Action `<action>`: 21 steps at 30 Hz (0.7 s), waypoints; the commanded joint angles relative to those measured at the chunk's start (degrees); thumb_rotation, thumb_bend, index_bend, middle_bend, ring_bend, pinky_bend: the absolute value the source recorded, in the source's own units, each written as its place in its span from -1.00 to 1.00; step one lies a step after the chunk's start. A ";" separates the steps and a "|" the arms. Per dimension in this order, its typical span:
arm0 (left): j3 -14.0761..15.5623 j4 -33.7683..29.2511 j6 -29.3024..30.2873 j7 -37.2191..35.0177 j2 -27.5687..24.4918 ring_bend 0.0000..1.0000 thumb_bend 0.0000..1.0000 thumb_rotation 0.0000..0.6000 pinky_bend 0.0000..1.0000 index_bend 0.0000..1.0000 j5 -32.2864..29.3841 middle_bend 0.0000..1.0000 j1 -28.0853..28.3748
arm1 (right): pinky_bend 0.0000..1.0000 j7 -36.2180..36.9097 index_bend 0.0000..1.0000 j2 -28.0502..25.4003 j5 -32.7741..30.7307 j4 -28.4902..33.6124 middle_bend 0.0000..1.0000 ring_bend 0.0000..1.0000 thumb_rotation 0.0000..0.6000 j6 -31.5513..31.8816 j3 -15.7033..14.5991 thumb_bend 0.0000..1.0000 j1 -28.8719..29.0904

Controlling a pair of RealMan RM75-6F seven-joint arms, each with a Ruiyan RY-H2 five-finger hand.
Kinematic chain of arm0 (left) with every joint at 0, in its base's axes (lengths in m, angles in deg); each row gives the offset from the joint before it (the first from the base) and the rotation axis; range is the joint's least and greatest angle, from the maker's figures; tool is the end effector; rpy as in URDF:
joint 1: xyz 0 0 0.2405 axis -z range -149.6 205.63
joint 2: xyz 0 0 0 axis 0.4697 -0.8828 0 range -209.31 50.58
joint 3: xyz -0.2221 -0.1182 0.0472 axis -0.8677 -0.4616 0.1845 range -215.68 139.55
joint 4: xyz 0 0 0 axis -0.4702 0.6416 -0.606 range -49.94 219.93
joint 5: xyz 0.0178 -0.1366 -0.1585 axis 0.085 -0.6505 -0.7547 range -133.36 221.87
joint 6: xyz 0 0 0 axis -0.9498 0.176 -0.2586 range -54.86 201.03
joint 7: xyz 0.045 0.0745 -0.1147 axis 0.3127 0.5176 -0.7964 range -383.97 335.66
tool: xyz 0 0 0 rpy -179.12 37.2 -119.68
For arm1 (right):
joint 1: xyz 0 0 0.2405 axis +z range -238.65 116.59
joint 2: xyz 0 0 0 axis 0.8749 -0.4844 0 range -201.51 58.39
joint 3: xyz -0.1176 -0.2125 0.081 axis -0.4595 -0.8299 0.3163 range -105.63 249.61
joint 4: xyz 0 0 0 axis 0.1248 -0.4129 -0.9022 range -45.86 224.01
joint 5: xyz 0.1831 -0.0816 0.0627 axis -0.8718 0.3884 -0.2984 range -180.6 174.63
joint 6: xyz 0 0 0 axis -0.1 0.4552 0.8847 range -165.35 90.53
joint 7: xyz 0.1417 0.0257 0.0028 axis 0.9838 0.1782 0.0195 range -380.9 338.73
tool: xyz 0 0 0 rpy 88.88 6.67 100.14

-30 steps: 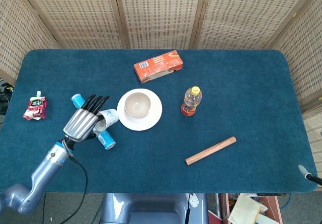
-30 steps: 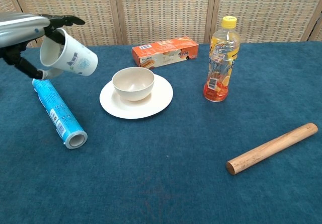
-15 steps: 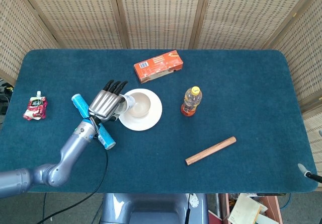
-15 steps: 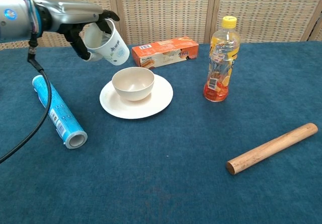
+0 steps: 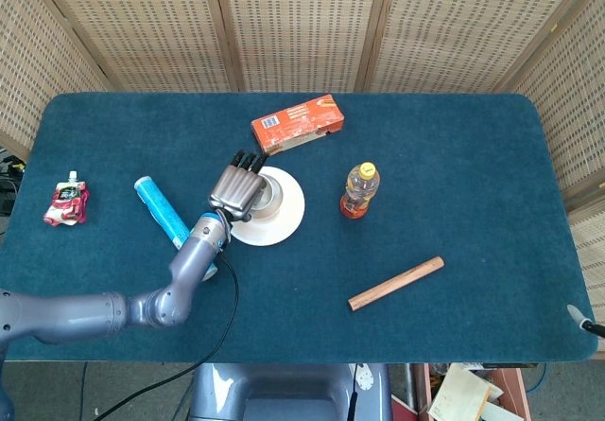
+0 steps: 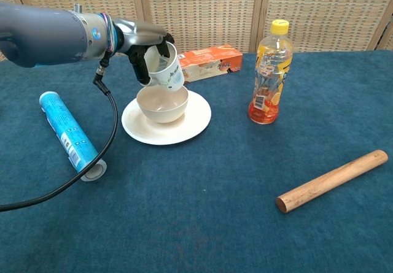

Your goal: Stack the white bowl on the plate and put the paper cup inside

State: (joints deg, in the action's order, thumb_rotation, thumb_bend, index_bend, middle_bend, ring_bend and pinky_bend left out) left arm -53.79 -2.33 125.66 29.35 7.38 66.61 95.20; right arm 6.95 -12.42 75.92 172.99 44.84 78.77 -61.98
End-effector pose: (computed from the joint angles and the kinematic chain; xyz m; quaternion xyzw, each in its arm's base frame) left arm -0.0397 0.4067 -0.0073 -0.7847 -0.3115 -0.2547 0.4716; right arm -0.3730 -0.1595 0.2205 0.4555 -0.4894 0.4374 0.6015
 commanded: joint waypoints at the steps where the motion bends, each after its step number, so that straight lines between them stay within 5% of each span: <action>1: 0.83 1.23 0.21 0.81 0.79 -1.00 -0.07 1.00 -1.00 0.32 -1.67 -1.00 1.25 | -1.00 0.20 -1.00 -0.05 0.04 -0.11 -1.00 -1.00 1.00 -0.02 0.07 -0.66 0.03; 10: 2.61 4.08 0.07 3.63 1.54 -1.00 -0.07 1.00 -1.00 0.32 -9.74 -1.00 4.39 | -1.00 0.93 -1.00 0.29 -0.18 -0.86 -1.00 -1.00 1.00 -0.40 0.17 -0.66 0.08; 21: 4.16 8.13 -0.80 3.66 4.19 -1.00 -0.07 1.00 -1.00 0.24 -12.12 -1.00 6.50 | -1.00 1.44 -1.00 0.47 -0.49 -1.41 -1.00 -1.00 1.00 -0.98 0.30 -0.66 0.21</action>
State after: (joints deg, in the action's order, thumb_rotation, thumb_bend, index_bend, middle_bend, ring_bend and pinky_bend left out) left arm -49.82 5.40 125.04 33.18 11.22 54.55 101.52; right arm 8.40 -11.95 75.43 171.58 43.86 79.08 -61.78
